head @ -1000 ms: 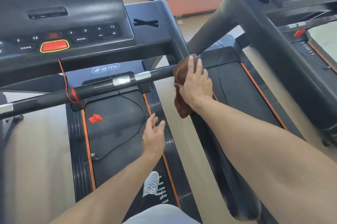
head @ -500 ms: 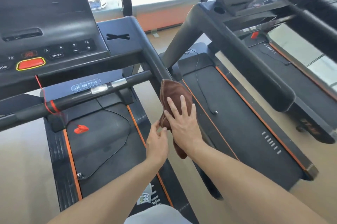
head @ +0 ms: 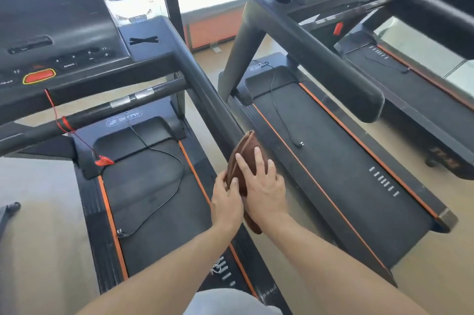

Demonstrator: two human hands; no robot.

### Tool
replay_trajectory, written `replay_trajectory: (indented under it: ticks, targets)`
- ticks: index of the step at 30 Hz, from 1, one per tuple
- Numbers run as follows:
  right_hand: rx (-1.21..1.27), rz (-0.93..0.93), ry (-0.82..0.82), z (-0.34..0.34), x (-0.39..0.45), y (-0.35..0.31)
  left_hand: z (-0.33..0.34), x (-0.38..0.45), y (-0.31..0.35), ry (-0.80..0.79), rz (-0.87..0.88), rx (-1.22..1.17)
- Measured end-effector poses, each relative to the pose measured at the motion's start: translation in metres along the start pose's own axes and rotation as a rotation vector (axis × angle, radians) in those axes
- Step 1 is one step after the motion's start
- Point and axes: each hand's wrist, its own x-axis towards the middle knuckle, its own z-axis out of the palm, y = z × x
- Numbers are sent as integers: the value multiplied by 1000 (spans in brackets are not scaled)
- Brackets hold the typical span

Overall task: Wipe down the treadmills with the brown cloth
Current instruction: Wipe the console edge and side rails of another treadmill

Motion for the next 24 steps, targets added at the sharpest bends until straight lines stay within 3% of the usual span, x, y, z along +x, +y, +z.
replay_trajectory:
  ticks: [11, 16, 19, 24]
  targets:
    - [672, 293, -124, 11, -100, 71, 50, -97, -31, 76, 52, 63]
    - [873, 703, -447, 60, -147, 118, 63, -119, -33, 117, 304, 204]
    - [869, 885, -551, 89, -185, 149, 82, -124, -31, -10, 436, 252]
    - [1064, 1121, -319, 72, -209, 184, 134, -125, -31, -368, 239, 381]
